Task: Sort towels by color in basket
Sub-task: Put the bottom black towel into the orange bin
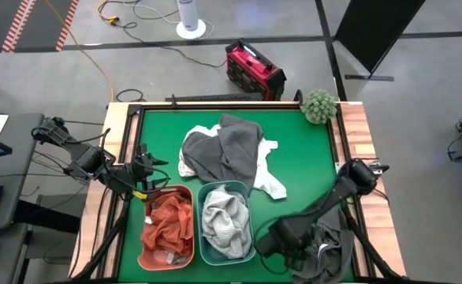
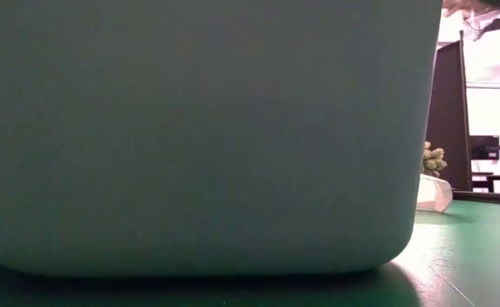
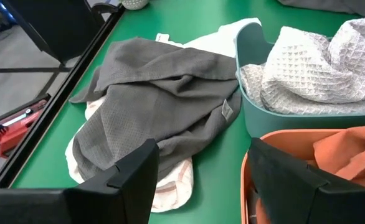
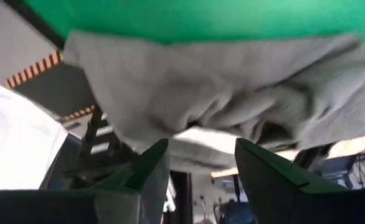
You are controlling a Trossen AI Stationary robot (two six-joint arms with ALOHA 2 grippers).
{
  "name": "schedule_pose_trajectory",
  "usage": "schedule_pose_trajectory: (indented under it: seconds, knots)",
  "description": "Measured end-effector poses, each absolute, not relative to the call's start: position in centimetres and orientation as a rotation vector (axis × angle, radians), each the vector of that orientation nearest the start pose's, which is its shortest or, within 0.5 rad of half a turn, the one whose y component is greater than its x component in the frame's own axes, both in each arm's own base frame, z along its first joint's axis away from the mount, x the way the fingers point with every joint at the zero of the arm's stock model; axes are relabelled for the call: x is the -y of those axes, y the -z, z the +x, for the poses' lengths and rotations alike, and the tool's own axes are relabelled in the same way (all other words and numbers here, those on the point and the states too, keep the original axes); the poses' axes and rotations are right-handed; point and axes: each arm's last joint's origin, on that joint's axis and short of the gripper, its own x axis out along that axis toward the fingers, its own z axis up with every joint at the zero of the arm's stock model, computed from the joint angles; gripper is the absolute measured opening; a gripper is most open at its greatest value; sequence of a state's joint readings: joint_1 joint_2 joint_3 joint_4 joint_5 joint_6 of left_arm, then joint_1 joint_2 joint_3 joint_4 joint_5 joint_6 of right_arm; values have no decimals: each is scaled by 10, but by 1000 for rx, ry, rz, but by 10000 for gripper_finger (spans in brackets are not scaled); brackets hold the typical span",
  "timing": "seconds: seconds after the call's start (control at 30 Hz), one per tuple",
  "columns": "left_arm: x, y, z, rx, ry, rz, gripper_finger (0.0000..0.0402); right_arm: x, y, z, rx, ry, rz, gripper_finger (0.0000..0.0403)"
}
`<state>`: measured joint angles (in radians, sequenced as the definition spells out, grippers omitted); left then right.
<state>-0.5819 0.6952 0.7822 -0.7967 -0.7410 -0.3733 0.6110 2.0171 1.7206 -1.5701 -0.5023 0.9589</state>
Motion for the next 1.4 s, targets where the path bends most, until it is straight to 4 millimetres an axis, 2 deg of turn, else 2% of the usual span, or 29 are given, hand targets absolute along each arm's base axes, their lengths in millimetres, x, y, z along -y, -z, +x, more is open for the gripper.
schedule_pose_trajectory:
  seconds: [0.17,0.3,0.47,0.63,0.77,0.9,0.93,1.2,1.4]
  knots:
    - [52,-296,114,-519,-251,75,235,-240,-240,268,-2172,234,511,212]
    - [52,-296,114,-519,-251,75,235,-253,-240,254,-2171,243,455,212]
    - [52,-296,114,-520,-249,84,235,-264,-227,235,-2081,251,215,212]
    - [52,-296,114,-521,-245,96,235,-270,-204,214,-2068,114,-38,204]
    - [52,-296,114,-521,-245,97,235,-272,-188,207,-2042,-4,-138,158]
    - [52,-296,114,-521,-245,97,235,-270,-180,216,-1995,-97,-130,43]
    - [52,-296,114,-521,-245,97,235,-268,-179,221,-1980,-108,-114,26]
    - [52,-296,114,-517,-253,92,235,-250,-174,266,-1759,-107,-23,21]
    - [52,-296,114,-517,-255,87,235,-227,-184,292,-1651,26,-36,21]
